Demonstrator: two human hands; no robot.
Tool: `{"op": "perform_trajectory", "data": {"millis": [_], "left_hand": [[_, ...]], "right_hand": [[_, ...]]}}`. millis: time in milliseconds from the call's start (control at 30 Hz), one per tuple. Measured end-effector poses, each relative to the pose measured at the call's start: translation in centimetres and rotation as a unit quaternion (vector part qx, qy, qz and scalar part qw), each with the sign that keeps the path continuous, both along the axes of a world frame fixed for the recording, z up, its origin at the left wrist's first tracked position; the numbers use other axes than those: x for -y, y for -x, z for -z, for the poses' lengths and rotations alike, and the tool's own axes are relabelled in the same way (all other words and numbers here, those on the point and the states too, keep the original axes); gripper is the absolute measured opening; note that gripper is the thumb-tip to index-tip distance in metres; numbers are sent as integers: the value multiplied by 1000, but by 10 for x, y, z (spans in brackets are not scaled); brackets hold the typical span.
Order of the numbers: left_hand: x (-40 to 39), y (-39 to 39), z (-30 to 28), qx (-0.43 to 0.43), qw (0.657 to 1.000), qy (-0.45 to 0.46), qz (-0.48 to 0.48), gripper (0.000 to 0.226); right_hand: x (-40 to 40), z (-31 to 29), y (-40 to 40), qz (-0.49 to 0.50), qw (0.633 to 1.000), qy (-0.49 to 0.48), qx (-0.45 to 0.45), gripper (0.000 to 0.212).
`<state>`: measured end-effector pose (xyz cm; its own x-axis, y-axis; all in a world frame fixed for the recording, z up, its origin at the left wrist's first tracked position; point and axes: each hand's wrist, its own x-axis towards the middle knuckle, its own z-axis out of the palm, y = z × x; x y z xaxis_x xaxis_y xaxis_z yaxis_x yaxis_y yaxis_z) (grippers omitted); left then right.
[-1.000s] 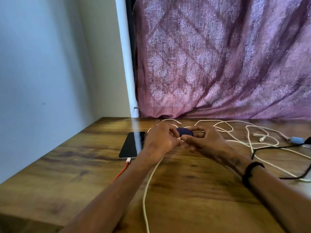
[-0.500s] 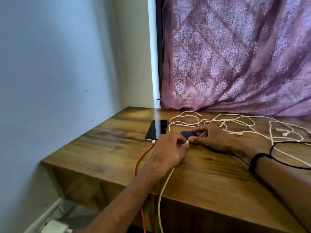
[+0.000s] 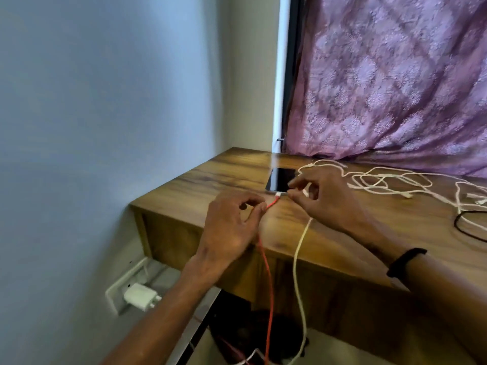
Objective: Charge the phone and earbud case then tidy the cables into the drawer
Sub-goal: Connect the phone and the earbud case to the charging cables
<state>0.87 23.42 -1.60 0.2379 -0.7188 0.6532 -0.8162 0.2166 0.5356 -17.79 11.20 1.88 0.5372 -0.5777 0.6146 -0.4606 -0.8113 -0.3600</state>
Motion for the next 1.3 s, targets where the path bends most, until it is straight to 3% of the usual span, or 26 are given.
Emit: {"op": "perform_trajectory", "data": {"millis": [267, 433, 567, 733, 867, 967, 1133, 1300], "left_hand": [[-80, -50, 61, -135, 989, 23, -60, 11], [-122, -94, 132, -91, 975, -21, -200, 14], [-141, -123, 187, -82, 945, -98, -301, 25], [-144, -144, 204, -10, 931, -248, -269, 58], [-144, -148, 207, 4, 916, -277, -289, 62], [-149, -159, 218, 5, 913, -280, -297, 65], [-158, -171, 233, 0, 918, -256, -302, 63], [-155, -174, 238, 11, 917, -253, -309, 62]], "right_hand": [[-134, 11, -107, -136, 985, -42, -99, 12], [-177, 75, -166, -105, 951, -200, -212, 14], [-175, 141, -216, -102, 915, -334, -203, 34], [-169, 190, -271, -59, 890, -406, -199, 44], [-150, 220, -307, -38, 875, -425, -227, 66], [-141, 231, -324, -30, 866, -434, -248, 71], [-145, 213, -327, -48, 848, -463, -254, 45], [-132, 215, -333, -75, 837, -476, -260, 45]]}}
